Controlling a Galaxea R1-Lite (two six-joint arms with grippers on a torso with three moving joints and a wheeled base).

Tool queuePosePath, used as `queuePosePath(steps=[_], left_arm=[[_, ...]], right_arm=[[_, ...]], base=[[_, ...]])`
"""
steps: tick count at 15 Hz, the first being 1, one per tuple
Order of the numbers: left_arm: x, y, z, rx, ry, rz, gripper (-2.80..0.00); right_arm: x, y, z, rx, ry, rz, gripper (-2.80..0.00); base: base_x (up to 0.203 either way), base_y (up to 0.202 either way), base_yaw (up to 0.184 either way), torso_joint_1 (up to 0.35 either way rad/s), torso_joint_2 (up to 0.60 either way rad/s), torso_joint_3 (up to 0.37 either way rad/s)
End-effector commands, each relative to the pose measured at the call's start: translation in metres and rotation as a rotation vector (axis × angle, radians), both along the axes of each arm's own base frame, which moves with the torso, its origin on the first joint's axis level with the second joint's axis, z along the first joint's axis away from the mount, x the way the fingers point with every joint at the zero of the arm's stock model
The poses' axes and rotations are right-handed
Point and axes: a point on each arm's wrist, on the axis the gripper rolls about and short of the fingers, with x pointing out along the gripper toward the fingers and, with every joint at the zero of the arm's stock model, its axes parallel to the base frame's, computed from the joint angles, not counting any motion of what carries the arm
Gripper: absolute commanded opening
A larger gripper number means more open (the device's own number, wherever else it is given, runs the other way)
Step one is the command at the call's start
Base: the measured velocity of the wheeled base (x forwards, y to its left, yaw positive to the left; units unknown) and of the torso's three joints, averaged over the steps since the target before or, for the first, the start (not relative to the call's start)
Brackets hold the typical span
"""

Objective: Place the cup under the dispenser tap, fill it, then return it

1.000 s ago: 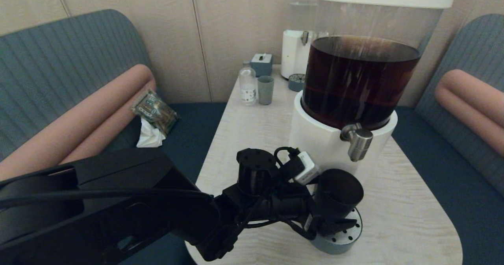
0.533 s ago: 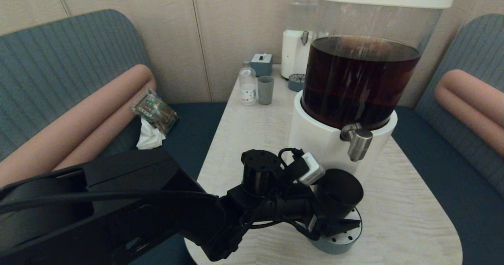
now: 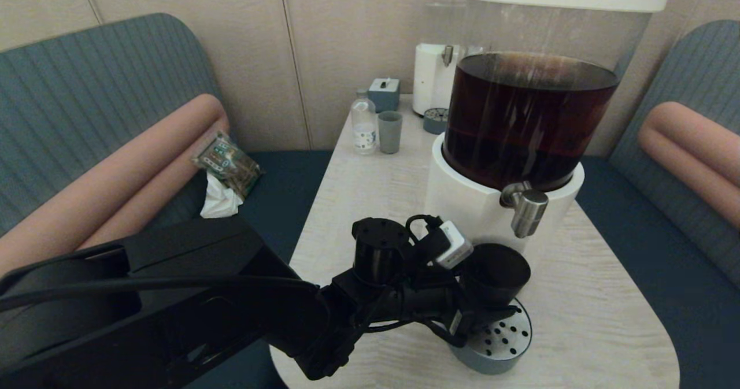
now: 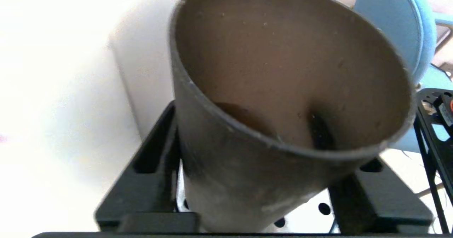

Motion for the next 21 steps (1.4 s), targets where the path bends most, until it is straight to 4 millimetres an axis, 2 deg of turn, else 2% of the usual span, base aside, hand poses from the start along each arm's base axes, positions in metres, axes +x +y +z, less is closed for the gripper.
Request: queuePosePath(steps=[1, 7, 14, 21], left_arm=[[0.0, 0.0, 0.001, -0.004, -0.003, -0.005, -2.8], [-0.005, 0.003, 0.004, 0.0, -0.003, 0.036, -2.8], [-0.021, 0.021, 0.021, -0.003, -0.008, 0.065, -2.8], [-0.024, 0.038, 0.029, -0.025, -0.002, 0.129, -2.8]], right_arm=[[0.0, 0.0, 0.0, 0.001, 0.0, 0.0, -2.8], [0.0, 0.0, 0.0, 0.001, 0.001, 0.0, -2.8], [0.0, 0.0, 0.0, 0.001, 0.001, 0.0, -2.8], [0.0, 0.0, 0.0, 0.0, 0.0, 0.0, -2.8]], base=[[0.0, 0.0, 0.0, 0.0, 0.0, 0.0], [0.0, 0.0, 0.0, 0.0, 0.0, 0.0], [0.0, 0.0, 0.0, 0.0, 0.0, 0.0], [0.0, 0.0, 0.0, 0.0, 0.0, 0.0]])
